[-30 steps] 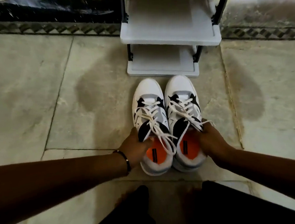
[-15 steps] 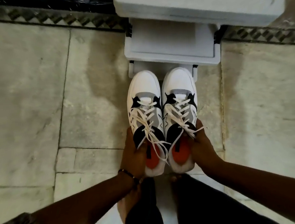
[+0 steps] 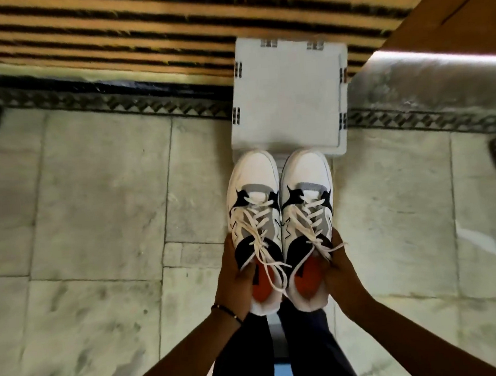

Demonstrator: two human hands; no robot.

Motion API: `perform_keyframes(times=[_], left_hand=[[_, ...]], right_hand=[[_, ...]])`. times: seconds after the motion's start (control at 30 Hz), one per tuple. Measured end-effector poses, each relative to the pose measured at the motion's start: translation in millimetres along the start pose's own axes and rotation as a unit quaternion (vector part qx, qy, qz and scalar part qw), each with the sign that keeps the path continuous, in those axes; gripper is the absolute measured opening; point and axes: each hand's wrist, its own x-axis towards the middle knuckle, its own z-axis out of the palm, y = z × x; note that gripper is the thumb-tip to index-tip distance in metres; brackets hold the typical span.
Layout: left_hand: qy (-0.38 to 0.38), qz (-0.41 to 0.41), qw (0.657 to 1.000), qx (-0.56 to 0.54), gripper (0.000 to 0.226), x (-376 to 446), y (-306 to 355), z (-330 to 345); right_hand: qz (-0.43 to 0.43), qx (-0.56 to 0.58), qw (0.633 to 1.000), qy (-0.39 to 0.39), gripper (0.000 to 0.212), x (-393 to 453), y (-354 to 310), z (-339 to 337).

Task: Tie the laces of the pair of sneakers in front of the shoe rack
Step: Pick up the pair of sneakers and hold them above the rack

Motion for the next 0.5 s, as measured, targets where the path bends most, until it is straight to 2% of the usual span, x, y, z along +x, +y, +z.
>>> perform_keyframes(times=[0.03, 0.07, 0.13, 0.17, 0.33, 0.43, 0.5], left_hand=[[0.002, 0.002, 1.0, -0.004, 0.057, -6, 10, -2], [0.004, -0.003, 1.0, -0.007, 0.056, -13, 26, -5], [0.012, -0.004, 1.0, 0.006, 0.058, -19, 53, -11], [0.014, 0.003, 1.0, 0.011, 0.059, -18, 64, -13], [0.038, 0.01, 0.999, 0.025, 0.051, 2, 113, -15], [0.041, 0.005, 0.999, 0.007, 0.057, 31, 129, -12], [0.033, -0.012, 0.999, -0.02, 0.065, 56, 138, -7]], right_hand=[[0.004, -0.004, 1.0, 0.001, 0.117, -9, -15, 2], [0.009, -0.012, 1.0, 0.0, 0.107, -14, -27, 4], [0.01, -0.066, 0.998, -0.013, 0.062, -24, -52, 8], [-0.005, -0.09, 0.996, -0.008, 0.052, -24, -61, 9], [-0.036, -0.083, 0.995, 0.027, 0.049, -6, -113, 22], [-0.06, -0.089, 0.993, 0.056, 0.046, 26, -129, 22], [-0.056, -0.116, 0.991, 0.037, 0.045, 53, -138, 16]])
